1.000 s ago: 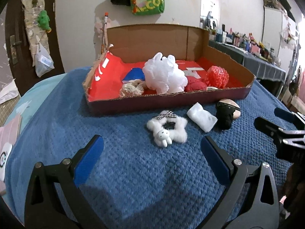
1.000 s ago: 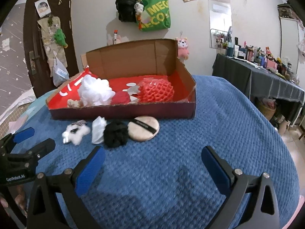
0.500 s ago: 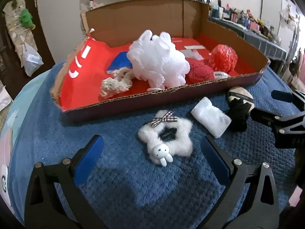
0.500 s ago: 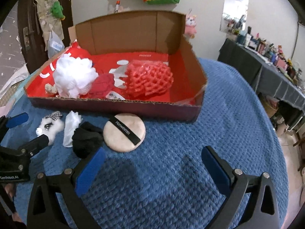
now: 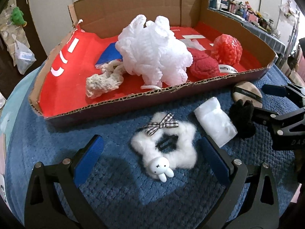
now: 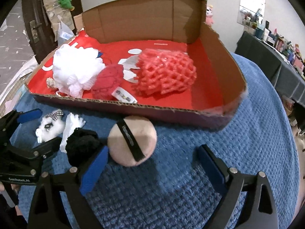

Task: Organize soft objects
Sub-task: 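Move the left tool to the white bunny scrunchie while the right tool approaches the powder puff, then grasp the white bunny scrunchie with the left tool while the right tool grasps the powder puff, then carry the scrunchie and powder puff into the box and open both tools, then withdraw both tools from the box back over the blanket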

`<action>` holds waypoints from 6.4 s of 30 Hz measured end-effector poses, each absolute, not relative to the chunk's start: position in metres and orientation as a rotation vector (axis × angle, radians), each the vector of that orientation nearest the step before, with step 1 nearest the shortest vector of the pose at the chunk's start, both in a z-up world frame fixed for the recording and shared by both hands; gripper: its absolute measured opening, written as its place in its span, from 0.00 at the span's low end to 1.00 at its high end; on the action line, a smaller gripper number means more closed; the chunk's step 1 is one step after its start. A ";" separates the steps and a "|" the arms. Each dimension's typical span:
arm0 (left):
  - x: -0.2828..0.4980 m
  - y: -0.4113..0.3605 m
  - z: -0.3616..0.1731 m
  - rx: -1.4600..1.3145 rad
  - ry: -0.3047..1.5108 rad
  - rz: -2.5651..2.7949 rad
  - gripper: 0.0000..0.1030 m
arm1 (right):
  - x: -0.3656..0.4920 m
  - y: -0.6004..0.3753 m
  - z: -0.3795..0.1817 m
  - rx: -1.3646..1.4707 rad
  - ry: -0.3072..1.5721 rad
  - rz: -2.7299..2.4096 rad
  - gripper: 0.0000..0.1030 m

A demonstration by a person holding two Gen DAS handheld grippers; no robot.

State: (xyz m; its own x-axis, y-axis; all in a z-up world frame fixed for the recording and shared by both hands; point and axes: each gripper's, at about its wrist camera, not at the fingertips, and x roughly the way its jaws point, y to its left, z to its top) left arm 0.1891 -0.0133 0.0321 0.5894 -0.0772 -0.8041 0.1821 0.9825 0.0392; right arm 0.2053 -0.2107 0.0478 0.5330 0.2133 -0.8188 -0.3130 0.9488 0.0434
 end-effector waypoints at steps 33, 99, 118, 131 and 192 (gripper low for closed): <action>0.157 -0.013 0.080 0.085 0.790 -0.282 0.50 | 0.174 -0.206 0.085 -0.080 0.839 0.397 0.51; 0.449 0.000 0.054 -0.076 1.170 -0.297 0.50 | 0.421 -0.154 0.066 -0.224 1.201 0.238 0.52; 0.453 -0.011 0.053 -0.061 1.173 -0.298 0.53 | 0.437 -0.166 0.064 -0.196 1.214 0.253 0.53; 0.447 -0.008 0.071 -0.078 1.152 -0.304 0.65 | 0.439 -0.170 0.060 -0.205 1.203 0.258 0.59; 0.062 0.015 0.153 -0.003 0.343 -0.050 1.00 | 0.071 -0.213 0.170 -0.073 0.411 0.205 1.00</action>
